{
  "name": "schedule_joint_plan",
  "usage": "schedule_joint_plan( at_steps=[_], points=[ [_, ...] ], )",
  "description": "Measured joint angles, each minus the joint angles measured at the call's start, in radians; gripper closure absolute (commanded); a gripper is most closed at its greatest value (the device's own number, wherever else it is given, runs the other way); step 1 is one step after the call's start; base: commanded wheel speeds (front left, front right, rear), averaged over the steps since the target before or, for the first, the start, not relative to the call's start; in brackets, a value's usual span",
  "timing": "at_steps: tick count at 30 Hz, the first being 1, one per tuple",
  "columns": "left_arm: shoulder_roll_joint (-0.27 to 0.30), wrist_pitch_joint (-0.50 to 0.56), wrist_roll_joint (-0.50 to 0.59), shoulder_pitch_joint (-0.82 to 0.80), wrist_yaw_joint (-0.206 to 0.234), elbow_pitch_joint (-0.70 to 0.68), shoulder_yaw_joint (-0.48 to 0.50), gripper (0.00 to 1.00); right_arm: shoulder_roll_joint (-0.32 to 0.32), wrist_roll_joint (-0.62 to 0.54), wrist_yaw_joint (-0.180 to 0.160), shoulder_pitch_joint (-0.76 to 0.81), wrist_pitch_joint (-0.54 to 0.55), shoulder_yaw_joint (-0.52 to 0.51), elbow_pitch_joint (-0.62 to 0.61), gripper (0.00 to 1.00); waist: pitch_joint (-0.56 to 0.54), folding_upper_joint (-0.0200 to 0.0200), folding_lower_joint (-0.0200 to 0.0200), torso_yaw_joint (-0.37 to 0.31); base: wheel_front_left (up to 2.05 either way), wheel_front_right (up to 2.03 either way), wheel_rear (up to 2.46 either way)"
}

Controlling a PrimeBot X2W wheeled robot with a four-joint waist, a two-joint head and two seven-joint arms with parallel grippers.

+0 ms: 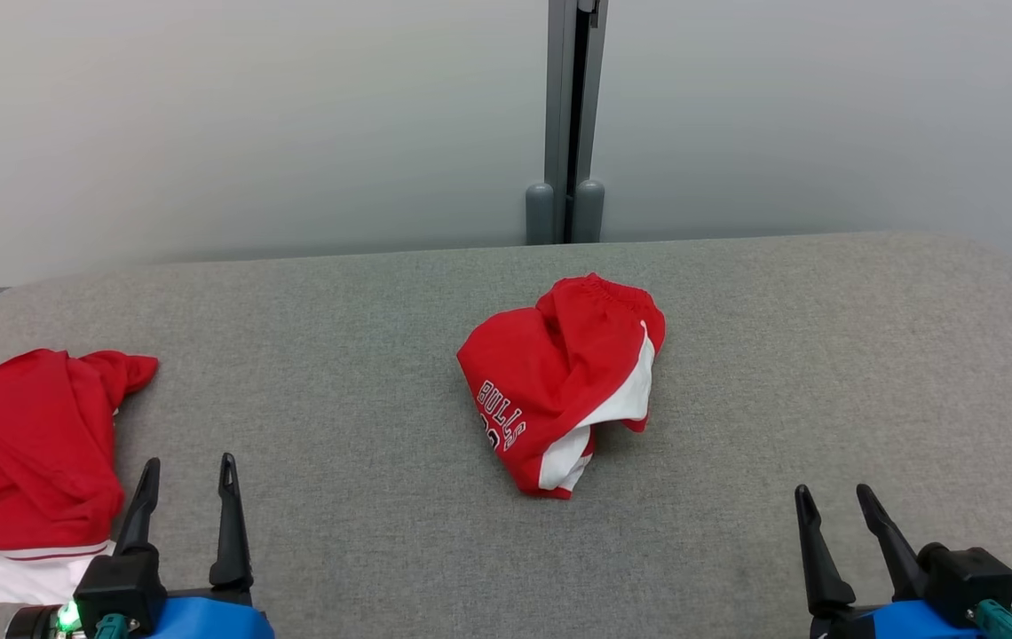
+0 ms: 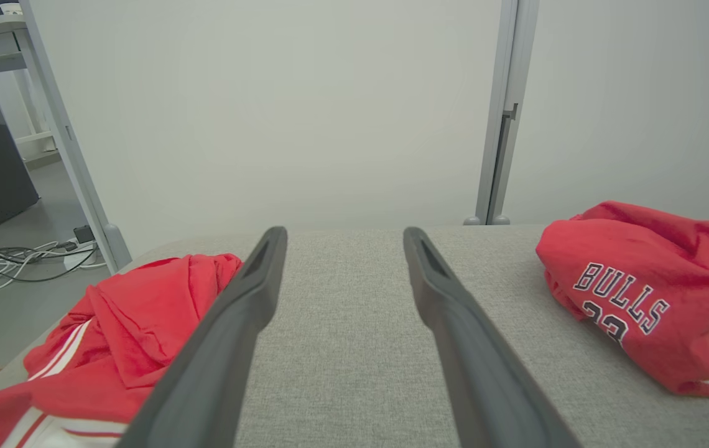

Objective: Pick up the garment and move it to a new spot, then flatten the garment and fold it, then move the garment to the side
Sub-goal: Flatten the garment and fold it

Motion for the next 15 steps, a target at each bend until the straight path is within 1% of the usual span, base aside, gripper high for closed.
schedule_joint_plan(
  at_steps=[4, 7, 11, 15],
  points=[
    [-0.003, 0.0, 0.002, -0.003, 0.0, -0.001, 0.0, 0.0, 0.0, -0.001, 0.0, -0.014, 0.0, 0.016, -0.004, 0.0, 0.004, 0.0, 0.0, 0.006, 0.0, 0.0, 0.0],
    [-0.01, 0.0, 0.008, -0.003, 0.0, -0.008, -0.004, 0.0, 0.0, -0.008, 0.0, -0.054, 0.0, 0.039, -0.009, 0.0, 0.01, 0.0, 0.0, 0.011, 0.0, 0.0, 0.0],
    [-0.014, 0.0, 0.012, -0.008, 0.0, -0.013, -0.011, 0.0, 0.0, -0.031, 0.0, -0.145, 0.009, 0.076, -0.016, 0.0, 0.023, 0.0, 0.0, 0.022, 0.0, 0.0, 0.0],
    [-0.014, 0.0, 0.011, -0.047, -0.016, -0.006, -0.013, 0.0, -0.005, -0.038, 0.0, -0.259, 0.026, 0.1, -0.01, 0.0, 0.049, 0.0, 0.0002, 0.041, 0.0, 0.0, 0.0]
  ],
)
